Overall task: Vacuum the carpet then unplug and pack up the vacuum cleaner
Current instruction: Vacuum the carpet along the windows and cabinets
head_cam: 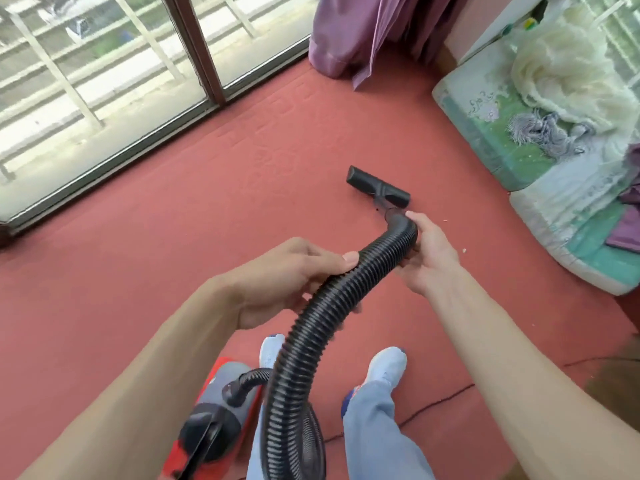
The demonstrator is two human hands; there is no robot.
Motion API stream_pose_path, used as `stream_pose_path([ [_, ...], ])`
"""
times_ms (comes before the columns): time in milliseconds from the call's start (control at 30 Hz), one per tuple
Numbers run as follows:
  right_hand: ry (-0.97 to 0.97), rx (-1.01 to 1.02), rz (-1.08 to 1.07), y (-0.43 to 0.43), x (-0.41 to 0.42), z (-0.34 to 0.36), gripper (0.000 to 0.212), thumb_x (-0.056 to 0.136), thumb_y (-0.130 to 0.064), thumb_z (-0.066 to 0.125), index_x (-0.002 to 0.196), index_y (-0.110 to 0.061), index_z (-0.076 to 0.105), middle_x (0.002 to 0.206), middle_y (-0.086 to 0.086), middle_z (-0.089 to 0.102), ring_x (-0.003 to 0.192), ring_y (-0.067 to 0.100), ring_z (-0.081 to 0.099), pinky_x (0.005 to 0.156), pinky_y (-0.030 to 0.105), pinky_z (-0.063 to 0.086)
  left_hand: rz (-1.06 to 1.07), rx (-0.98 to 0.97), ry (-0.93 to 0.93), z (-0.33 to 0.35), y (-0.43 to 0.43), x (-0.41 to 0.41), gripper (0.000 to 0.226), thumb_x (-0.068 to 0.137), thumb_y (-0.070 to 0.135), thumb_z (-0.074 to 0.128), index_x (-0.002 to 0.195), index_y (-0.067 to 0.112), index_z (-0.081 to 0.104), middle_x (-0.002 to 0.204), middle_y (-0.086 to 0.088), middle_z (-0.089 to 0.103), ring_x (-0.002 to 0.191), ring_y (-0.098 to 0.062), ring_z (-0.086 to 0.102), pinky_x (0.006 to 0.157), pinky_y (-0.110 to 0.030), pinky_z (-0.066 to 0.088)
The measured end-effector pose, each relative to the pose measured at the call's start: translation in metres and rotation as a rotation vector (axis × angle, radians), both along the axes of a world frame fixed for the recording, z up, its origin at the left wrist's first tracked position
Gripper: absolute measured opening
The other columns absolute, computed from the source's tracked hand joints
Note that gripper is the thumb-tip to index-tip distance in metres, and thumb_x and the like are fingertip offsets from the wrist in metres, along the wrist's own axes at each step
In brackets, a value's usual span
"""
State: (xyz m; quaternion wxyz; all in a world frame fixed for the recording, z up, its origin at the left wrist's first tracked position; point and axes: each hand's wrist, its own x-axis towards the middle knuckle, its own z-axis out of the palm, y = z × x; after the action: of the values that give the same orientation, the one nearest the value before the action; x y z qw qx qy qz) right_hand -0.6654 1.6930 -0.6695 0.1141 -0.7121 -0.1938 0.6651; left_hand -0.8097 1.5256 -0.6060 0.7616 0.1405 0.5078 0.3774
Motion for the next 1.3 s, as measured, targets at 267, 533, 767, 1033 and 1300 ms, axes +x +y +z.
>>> stream_pose_path([
  [267,0.028,-0.150,-0.232,-0.059,0.066,0.025,0.022,0.084,-0.031,0.066,0.081,-0.012,0.056,0.057,0.001,0.044,0.050,0.014,0.037,0.047,0.024,0.030,-0.347,0.019,-0.074,0.024,-0.001,-0.007,0.044,0.094,0.037,0.062,0.104,-0.005,0.072,0.099,-0.028,0.074,0.071,-0.029,0.072,0.063,-0.037,0.061],
  [533,0.008,-0.078,-0.412,-0.026,0.098,-0.006,0.027,0.084,-0.034,0.069,0.094,-0.012,0.058,0.076,0.003,0.054,0.066,0.015,0.049,0.056,0.025,0.040,-0.254,-0.031,0.027,0.006,0.041,0.062,0.033,0.096,0.038,0.061,0.086,0.011,0.078,0.091,-0.015,0.077,0.072,-0.023,0.071,0.068,-0.039,0.060],
  [767,-0.016,-0.072,-0.266,0.010,0.128,-0.016,0.033,0.088,-0.036,0.067,0.111,-0.013,0.058,0.094,0.006,0.058,0.089,0.020,0.057,0.091,0.032,0.051,-0.237,-0.089,0.177,-0.010,0.066,0.120,0.041,0.100,0.039,0.056,0.099,0.003,0.075,0.090,-0.014,0.072,0.078,-0.024,0.065,0.067,-0.034,0.054],
  [1033,-0.007,-0.112,-0.354,-0.004,0.145,0.011,0.023,0.082,-0.033,0.069,0.082,-0.012,0.059,0.067,0.003,0.054,0.059,0.017,0.049,0.061,0.027,0.041,-0.403,0.006,-0.124,0.008,0.072,0.083,0.030,0.088,0.037,0.067,0.096,0.010,0.078,0.093,-0.017,0.075,0.071,-0.022,0.072,0.070,-0.039,0.059],
  [1300,0.015,-0.089,-0.336,0.016,0.136,-0.019,0.029,0.085,-0.038,0.070,0.093,-0.012,0.061,0.078,0.005,0.054,0.068,0.016,0.051,0.068,0.028,0.046,-0.274,-0.079,0.042,-0.007,0.079,0.105,0.033,0.090,0.042,0.069,0.094,0.011,0.079,0.096,-0.020,0.076,0.076,-0.021,0.072,0.071,-0.038,0.060],
])
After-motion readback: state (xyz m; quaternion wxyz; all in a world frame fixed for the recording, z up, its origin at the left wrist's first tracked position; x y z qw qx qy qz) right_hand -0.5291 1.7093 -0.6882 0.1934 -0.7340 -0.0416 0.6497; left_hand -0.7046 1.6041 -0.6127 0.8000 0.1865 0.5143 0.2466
